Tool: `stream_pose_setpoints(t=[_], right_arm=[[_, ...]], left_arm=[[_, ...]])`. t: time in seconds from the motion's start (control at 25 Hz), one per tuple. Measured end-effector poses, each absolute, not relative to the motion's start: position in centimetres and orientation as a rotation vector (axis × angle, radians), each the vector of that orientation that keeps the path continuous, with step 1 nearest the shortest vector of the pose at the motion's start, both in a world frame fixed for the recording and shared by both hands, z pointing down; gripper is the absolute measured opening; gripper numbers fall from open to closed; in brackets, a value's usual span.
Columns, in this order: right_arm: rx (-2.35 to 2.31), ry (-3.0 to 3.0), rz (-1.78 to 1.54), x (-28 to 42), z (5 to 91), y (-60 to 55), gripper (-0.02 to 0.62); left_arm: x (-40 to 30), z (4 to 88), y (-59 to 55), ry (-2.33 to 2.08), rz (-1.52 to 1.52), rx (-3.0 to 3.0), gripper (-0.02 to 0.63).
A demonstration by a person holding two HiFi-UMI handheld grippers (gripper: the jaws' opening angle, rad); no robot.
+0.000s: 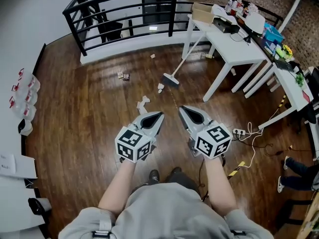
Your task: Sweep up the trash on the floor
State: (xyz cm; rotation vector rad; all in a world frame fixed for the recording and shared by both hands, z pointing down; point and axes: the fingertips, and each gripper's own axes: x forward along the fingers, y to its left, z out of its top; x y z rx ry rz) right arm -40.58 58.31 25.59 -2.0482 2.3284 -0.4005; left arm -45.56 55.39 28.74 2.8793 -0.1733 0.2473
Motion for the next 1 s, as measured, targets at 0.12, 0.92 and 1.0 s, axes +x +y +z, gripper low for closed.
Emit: stream_pose_setpoints(t=[0.12,0.92,1.0], right_arm=[[-2.042,2.331,-0.409,-37.5,26.1,55.9,0.0],[-1.897,2.435,-0.32,-10.2,26.6,42.0,0.0],[-1.903,2.419,-0.336,-8.0,27.1,40.6,0.0]], left_arm=[[-42.7,29.4,52.9,-0.187,0.26,2.869,0.005],[-16.6,30.7,40.4,-0.384,0.322,2.851,0.005],[-14.6,31.0,38.9,-0.382,0.33,2.852,0.005]])
